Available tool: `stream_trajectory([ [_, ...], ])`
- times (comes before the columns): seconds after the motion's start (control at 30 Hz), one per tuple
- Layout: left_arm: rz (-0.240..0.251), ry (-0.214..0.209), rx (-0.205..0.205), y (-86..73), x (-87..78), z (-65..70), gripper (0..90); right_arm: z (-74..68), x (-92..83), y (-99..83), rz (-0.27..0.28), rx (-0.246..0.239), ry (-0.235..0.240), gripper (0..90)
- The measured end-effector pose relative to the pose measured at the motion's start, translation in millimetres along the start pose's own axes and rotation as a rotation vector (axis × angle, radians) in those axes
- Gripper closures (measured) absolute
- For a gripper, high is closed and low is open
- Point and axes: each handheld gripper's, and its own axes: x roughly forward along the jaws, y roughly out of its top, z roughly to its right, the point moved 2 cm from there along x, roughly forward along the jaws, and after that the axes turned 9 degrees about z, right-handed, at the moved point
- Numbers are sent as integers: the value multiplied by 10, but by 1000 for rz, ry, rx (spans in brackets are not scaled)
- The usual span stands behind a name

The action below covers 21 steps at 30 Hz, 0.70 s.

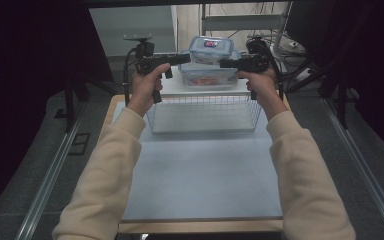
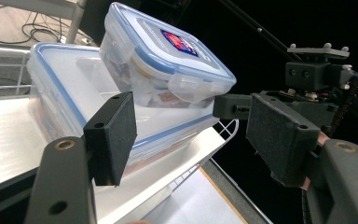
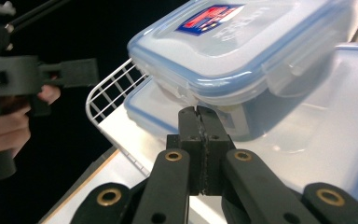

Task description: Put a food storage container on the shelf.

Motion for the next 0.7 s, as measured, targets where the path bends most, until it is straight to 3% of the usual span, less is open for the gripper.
stream_trajectory([
  [0.1, -4, 5, 4, -16, -18, -21, 329, 58, -19, 23, 19, 18, -28, 894],
  [0.37, -3, 14, 0, -25, -35, -70, 330, 147, 2, 28, 33, 40, -50, 894],
  [0.7, -5, 22, 9, -45, -49, -89, 331, 161, -45, 23, 44, 48, -42, 894],
])
